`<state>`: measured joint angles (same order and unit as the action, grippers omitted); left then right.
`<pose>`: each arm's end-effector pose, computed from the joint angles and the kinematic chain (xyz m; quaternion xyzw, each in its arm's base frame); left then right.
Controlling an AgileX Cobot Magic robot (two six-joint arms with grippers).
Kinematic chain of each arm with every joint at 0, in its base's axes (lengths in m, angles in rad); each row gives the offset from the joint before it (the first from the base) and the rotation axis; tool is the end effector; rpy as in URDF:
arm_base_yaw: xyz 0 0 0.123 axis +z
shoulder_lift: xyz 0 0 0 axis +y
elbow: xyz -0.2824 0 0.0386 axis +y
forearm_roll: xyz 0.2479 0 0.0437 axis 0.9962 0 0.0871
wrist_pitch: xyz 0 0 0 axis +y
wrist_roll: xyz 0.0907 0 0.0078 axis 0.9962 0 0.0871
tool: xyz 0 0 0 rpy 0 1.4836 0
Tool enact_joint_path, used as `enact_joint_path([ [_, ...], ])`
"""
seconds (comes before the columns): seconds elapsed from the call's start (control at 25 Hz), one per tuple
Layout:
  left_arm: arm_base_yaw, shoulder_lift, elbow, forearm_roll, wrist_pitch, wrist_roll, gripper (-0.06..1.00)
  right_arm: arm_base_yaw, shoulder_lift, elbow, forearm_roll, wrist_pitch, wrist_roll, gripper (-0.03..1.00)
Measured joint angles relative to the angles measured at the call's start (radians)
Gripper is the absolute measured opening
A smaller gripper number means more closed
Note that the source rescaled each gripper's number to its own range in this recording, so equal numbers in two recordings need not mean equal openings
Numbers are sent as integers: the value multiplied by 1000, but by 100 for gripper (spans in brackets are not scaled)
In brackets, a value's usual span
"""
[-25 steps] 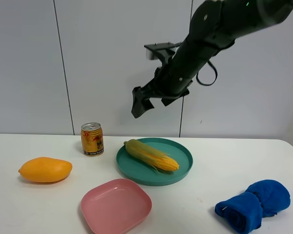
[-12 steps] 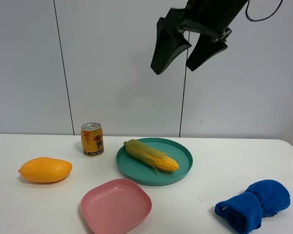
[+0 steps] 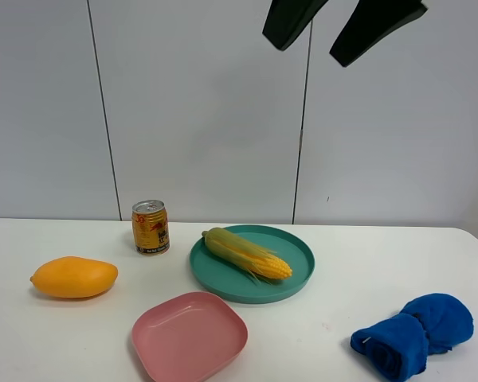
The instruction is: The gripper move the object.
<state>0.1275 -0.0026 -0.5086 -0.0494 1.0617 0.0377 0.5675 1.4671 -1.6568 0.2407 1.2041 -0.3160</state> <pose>-0.0058 -0.0047 0.2795 -0.0371 0.8495 0.0188 0.5260 0.2406 0.1774 0.4270 -0.3978 0.8537 0.1584 0.2965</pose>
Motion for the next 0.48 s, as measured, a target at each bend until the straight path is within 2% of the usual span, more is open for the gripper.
enact_joint_path([
  [0.24, 0, 0, 0, 0, 0, 0, 100, 62, -122, 0, -164, 11, 75, 100],
  [0.48, 0, 0, 0, 0, 0, 0, 100, 65, -212, 12, -349, 12, 115, 100],
])
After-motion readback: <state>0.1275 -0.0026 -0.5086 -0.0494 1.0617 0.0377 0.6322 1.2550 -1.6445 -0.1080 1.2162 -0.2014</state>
